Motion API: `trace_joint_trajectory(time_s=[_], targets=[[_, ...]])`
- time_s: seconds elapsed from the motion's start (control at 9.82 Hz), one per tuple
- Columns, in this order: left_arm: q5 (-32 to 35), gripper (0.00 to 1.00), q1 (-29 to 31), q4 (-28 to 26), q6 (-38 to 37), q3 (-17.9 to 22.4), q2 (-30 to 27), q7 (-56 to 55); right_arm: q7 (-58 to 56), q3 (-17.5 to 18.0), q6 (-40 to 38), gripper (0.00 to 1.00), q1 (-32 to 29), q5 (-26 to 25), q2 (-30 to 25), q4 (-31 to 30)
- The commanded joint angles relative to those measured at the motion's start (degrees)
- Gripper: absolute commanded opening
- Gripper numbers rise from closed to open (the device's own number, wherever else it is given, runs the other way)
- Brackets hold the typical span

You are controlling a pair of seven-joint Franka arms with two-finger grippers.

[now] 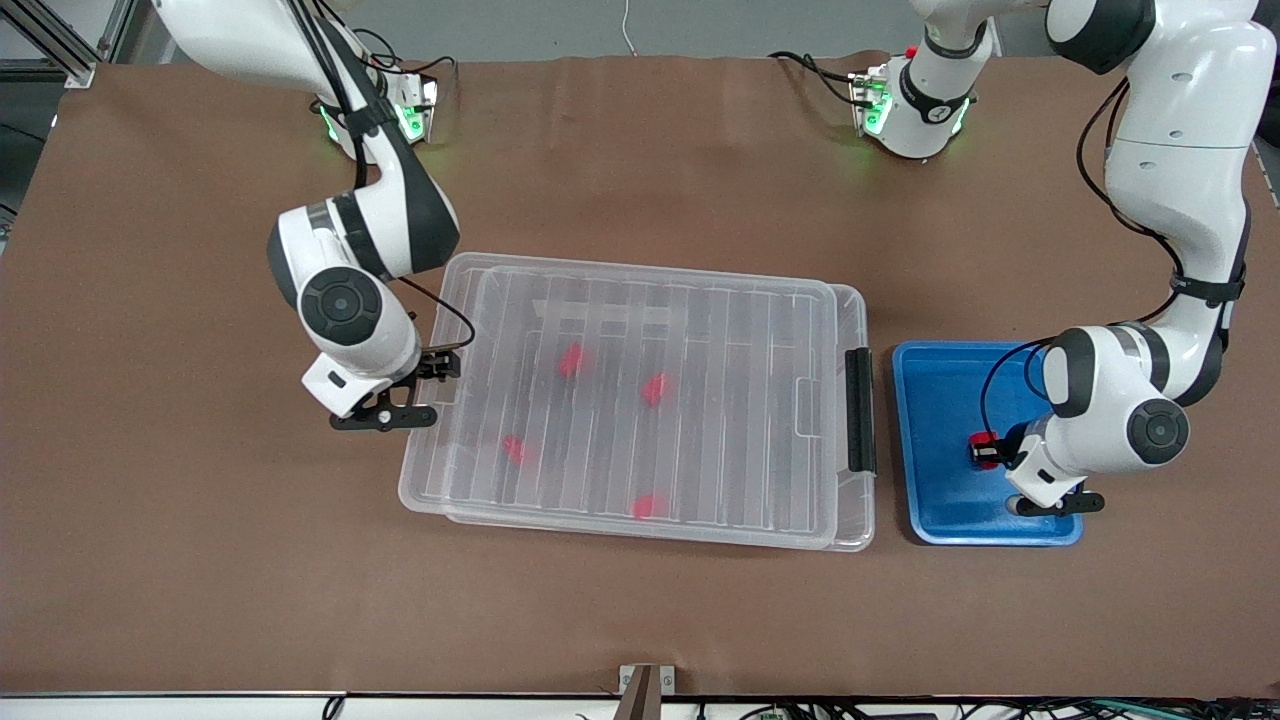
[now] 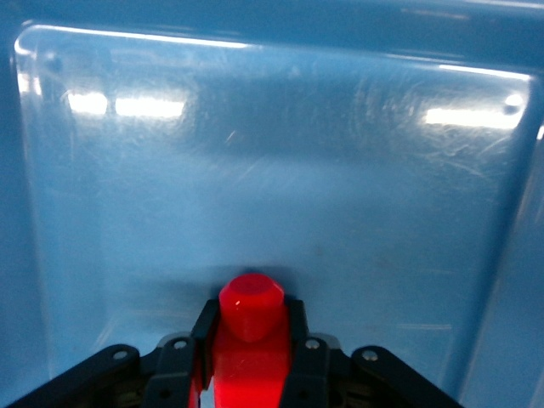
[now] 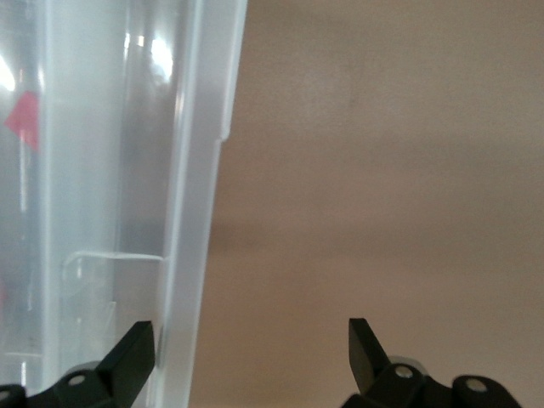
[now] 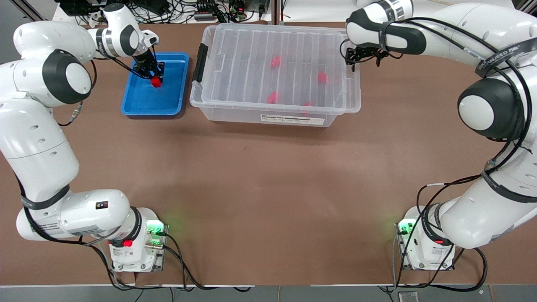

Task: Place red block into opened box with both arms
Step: 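Slide the clear lid open with the right gripper while the left gripper lifts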

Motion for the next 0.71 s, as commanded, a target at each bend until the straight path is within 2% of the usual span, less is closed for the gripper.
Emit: trace_joint_trajectory(time_s=[0.0, 0.2, 0.41, 0.61], targets=[[0.9, 0.00, -0.8, 0.2, -5.4, -0.6, -3.3, -0.8, -2.7, 0.5, -1.2, 1.00, -3.4, -1.1, -2.7, -2.4], [0.7, 0.00, -1.5, 3.4, -12.0, -1.8, -6.6, -1.0, -4.4, 0.5, -2.5, 1.00, -5.5, -3.7, -2.7, -2.4], [0.9, 0.00, -1.7, 5.0, -18.7, -7.2, -10.5, -4.8, -7.7, 0.5, -2.9, 1.00, -8.3, -3.9, -2.7, -2.3], [1.0, 0.00, -4.8, 5.1, -20.9, -11.4, -12.5, -13.7, -12.5, 0.5, -3.2, 1.00, -11.4, -3.9, -2.9, -2.1]])
